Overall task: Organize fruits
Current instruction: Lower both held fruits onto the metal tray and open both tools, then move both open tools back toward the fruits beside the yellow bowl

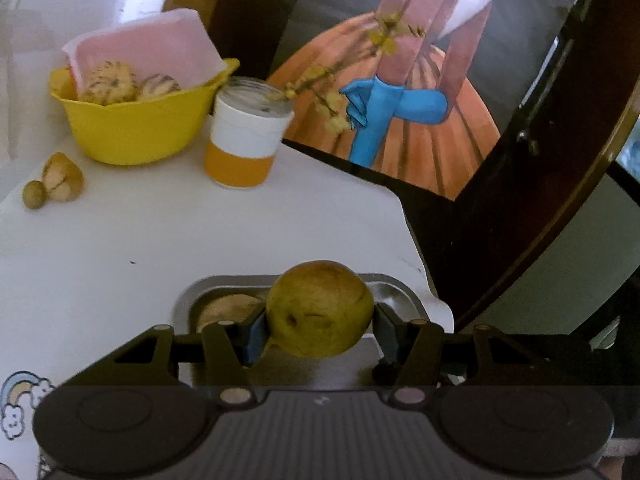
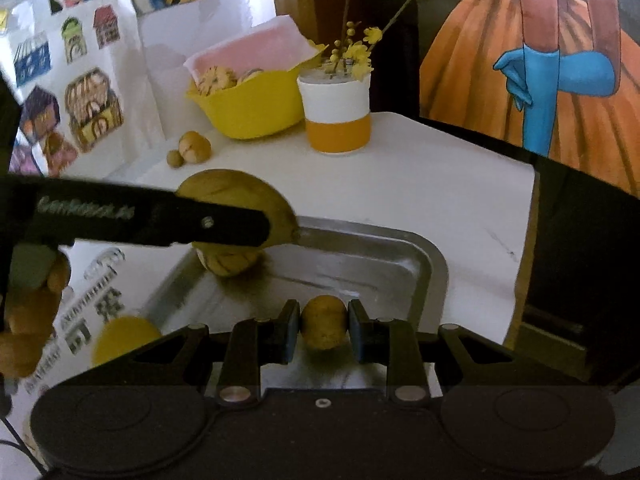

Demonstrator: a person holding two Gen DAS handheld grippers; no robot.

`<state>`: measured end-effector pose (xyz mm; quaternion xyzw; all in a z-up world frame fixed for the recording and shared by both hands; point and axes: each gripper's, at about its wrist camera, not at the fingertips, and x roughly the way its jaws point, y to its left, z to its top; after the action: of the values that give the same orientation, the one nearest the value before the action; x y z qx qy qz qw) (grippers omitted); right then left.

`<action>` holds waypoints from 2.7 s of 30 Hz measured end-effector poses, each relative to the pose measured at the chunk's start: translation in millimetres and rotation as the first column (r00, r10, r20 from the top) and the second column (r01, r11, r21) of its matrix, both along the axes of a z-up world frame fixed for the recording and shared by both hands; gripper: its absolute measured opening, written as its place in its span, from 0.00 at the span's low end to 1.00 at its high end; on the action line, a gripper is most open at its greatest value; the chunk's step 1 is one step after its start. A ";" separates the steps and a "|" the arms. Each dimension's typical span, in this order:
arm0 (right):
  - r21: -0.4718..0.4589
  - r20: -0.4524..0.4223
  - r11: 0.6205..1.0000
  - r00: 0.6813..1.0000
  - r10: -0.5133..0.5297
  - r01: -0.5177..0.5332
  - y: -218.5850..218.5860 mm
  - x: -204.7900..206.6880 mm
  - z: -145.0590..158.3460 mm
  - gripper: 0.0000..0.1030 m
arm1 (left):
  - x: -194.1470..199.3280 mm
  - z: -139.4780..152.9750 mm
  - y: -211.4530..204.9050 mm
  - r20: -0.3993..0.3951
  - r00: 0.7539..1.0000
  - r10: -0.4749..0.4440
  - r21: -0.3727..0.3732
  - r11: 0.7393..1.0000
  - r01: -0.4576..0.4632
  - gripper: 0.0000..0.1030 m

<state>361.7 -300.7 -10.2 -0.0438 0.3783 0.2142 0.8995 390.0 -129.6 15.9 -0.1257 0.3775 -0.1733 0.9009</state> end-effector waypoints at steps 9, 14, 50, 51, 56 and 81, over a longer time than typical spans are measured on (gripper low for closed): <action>-0.033 0.055 0.999 0.998 -0.001 0.003 -8.8 -4.5 -9.4 0.27 | 2.4 -16.7 -21.5 -0.015 1.000 -0.027 0.075 0.997 0.028 0.57; -0.047 0.075 0.999 0.997 0.005 -0.001 -6.9 -6.0 -10.1 0.27 | 2.9 -23.0 -22.1 -0.038 0.999 -0.021 0.080 0.996 0.024 0.57; 0.013 0.044 0.997 0.996 -0.073 0.073 -13.4 -165.0 66.4 0.99 | -162.7 62.2 41.6 0.136 0.990 0.026 0.073 0.997 -0.036 0.99; 0.011 0.030 0.997 0.997 -0.070 0.070 -11.0 -172.3 67.4 0.99 | -172.3 61.3 42.8 0.130 0.991 0.014 0.091 0.996 -0.026 0.99; -0.019 -0.051 0.999 0.998 -0.029 0.029 8.2 -205.6 65.1 0.99 | -213.5 53.0 49.7 0.078 0.996 -0.040 0.171 0.985 0.026 0.99; -0.132 -0.133 0.967 0.971 0.200 -0.217 134.7 -205.9 108.4 0.99 | -242.2 55.5 198.3 -0.015 0.952 0.307 0.164 0.940 -0.300 0.99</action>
<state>155.8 -166.0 98.2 -0.1363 0.4392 0.2818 0.8421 147.9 68.7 71.4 -0.1135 0.3843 0.0010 0.9162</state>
